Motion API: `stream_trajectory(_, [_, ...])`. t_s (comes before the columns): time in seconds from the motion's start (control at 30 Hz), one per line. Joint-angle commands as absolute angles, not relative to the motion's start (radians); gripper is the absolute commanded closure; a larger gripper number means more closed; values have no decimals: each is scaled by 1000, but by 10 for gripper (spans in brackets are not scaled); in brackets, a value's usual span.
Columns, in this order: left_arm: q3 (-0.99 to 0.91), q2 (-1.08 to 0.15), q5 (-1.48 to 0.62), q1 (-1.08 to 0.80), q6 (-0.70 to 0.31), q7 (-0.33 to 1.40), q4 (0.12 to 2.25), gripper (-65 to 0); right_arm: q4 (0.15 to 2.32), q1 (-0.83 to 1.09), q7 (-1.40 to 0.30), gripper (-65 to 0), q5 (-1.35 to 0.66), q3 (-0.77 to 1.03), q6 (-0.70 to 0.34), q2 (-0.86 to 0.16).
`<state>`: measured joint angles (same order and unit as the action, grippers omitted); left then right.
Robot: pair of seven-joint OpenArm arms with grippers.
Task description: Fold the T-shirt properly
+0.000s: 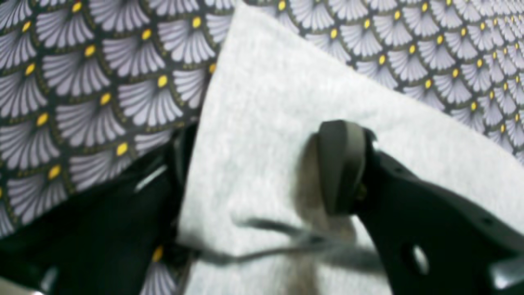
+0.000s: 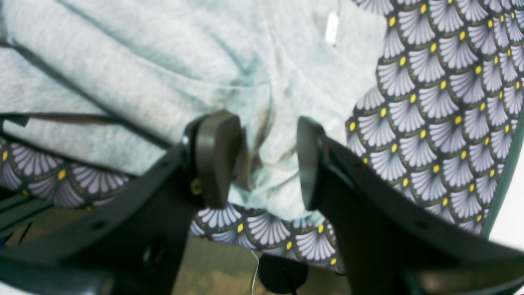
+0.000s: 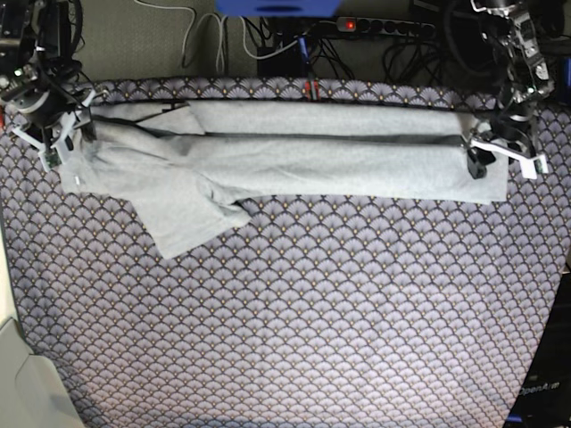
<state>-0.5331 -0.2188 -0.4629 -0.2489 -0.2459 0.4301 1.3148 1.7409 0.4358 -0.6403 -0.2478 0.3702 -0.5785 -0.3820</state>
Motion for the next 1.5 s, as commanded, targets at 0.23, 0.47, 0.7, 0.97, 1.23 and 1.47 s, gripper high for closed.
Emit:
stream_trajectory(0.23, [-522,-213,-437,-268,-220,582,1287,-408,1755,435,-622,-273,-255,378,-579,-397])
stream_trajectory(0.47, [-522,-209,-437,-268,-220,582,1277,-407,1756,414,-622,-273,-255,460,-579,-383])
stream_trajectory(0.7, [-522,-209,-437,-266,-220,582,1277,-407,1764,358,-624,-275,-262,490,-588,-401])
stream_trajectory(0.97, [-521,-209,-437,-265,-220,582,1277,-407,1758,131,-773,-275,-257,280,-698,-397])
stream_trajectory(1.23, [-521,-209,-437,-262,-220,584,1277,-407,1620,-127,-845,-276,-255,108,-698,-381])
stream_trajectory(1.47, [-521,-209,-435,-263,-220,584,1277,-407,1274,-280,-783,-276,-255,107,-698,-383])
